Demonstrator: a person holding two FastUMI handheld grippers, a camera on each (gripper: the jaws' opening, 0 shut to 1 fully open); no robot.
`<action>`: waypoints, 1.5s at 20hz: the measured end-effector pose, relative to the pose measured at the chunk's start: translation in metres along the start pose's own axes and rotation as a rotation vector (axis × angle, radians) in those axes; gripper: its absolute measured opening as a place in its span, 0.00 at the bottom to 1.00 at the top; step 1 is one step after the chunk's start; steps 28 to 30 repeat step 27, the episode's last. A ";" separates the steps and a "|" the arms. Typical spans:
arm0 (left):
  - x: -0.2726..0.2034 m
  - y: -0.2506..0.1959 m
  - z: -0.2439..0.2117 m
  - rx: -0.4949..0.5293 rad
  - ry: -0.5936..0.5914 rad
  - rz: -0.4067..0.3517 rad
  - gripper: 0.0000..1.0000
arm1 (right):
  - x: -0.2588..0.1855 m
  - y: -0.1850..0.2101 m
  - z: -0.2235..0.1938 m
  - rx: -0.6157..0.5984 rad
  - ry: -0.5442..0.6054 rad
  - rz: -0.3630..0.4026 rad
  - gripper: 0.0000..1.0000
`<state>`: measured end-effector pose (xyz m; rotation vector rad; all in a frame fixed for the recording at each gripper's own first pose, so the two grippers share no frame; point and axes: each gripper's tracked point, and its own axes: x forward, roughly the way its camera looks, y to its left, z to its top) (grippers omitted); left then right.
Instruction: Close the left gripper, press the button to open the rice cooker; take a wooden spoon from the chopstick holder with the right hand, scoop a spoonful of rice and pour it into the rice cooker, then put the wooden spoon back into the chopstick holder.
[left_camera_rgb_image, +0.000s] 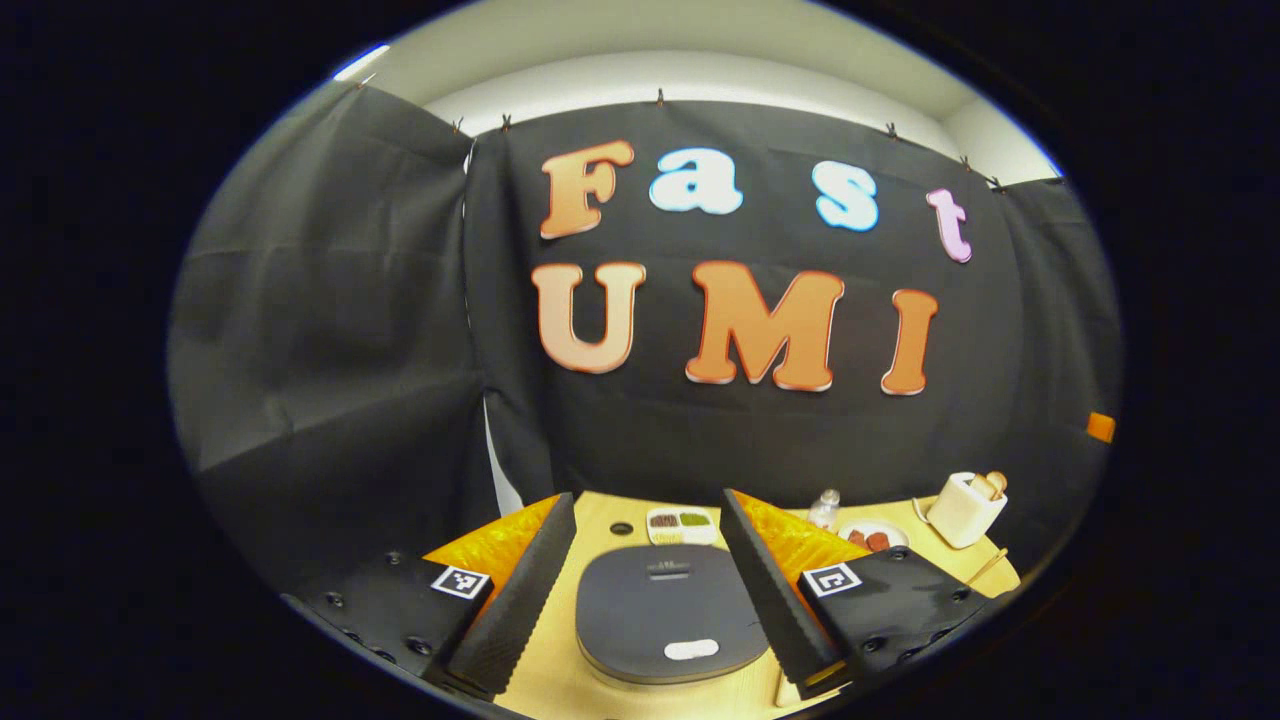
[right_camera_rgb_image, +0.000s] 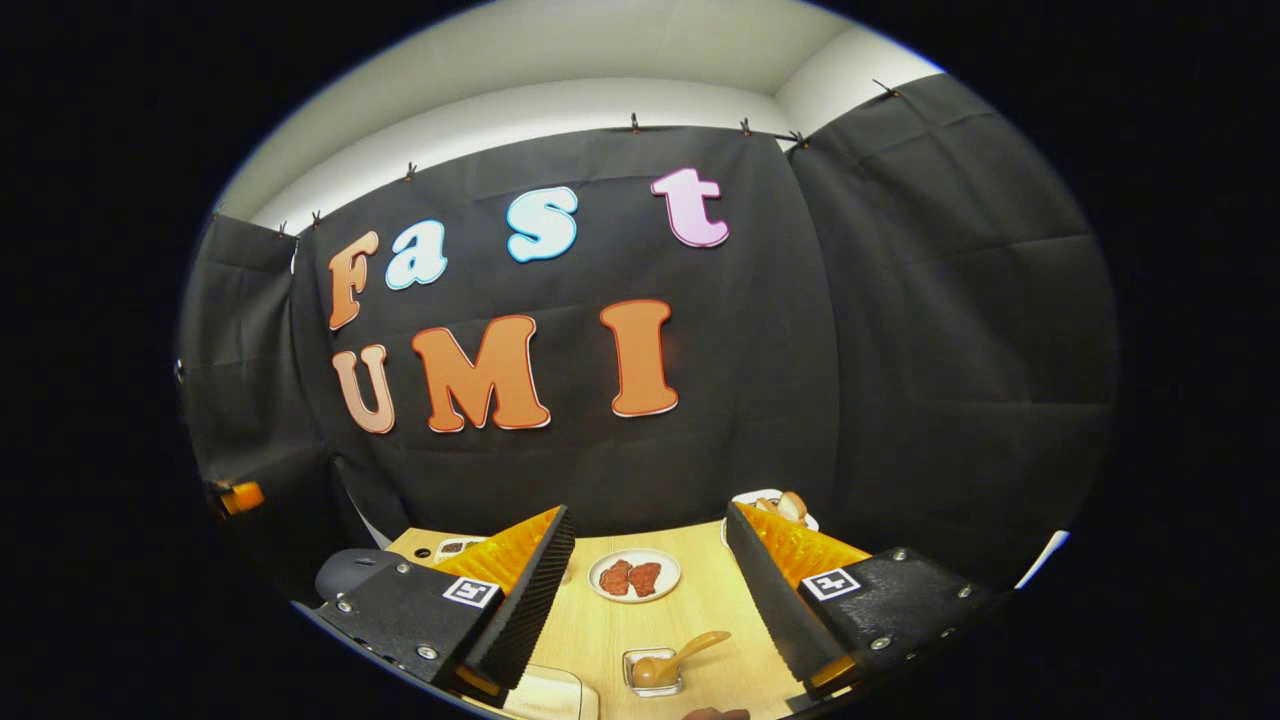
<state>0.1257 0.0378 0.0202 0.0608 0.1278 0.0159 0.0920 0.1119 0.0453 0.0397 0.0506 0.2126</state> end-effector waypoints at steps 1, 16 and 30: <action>-0.011 0.003 0.028 0.034 -0.039 0.005 0.98 | 0.000 -0.001 0.008 -0.016 -0.017 -0.002 0.94; -0.053 -0.014 0.090 0.083 -0.120 -0.016 0.95 | -0.008 -0.004 0.034 -0.043 -0.065 0.002 0.95; -0.058 -0.018 0.096 0.055 -0.159 -0.023 0.93 | -0.014 -0.020 0.029 -0.054 -0.061 -0.035 1.00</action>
